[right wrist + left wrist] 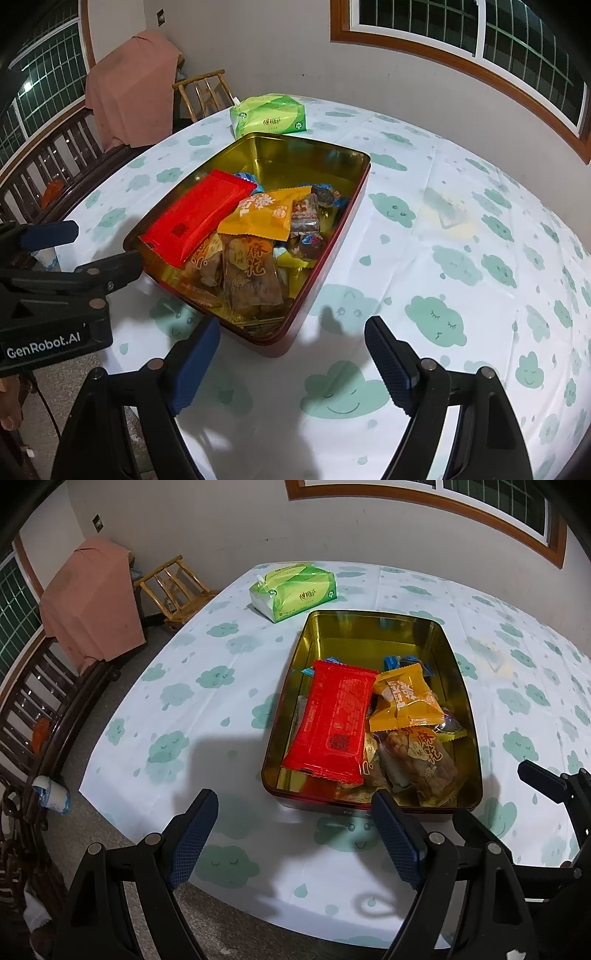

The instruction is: Organize snacks

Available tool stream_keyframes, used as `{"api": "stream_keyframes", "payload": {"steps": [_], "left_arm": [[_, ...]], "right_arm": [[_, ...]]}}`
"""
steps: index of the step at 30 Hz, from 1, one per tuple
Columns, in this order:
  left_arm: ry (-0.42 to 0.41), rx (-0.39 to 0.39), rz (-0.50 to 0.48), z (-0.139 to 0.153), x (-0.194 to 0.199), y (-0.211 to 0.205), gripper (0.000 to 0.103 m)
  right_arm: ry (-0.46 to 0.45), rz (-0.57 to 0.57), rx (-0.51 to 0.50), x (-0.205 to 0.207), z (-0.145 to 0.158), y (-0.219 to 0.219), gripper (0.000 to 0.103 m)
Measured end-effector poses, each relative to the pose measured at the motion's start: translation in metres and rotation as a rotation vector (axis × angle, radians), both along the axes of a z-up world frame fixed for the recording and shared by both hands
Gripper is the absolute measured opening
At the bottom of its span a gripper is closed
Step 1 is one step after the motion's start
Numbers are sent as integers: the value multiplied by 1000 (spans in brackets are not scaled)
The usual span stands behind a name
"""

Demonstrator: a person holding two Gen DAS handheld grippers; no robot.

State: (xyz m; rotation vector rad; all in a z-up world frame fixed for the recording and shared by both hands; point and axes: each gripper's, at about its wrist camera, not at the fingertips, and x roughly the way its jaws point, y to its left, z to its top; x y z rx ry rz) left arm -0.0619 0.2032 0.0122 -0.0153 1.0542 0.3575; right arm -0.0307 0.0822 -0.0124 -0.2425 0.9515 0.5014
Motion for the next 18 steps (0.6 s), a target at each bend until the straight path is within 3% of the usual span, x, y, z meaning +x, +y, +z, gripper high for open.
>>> {"api": "stream_keyframes", "payload": {"steps": [18], "left_arm": [[4,-2,0,-2,2,-1,83]], "right_arm": [[24,2,2,3,-6,1,83]]}}
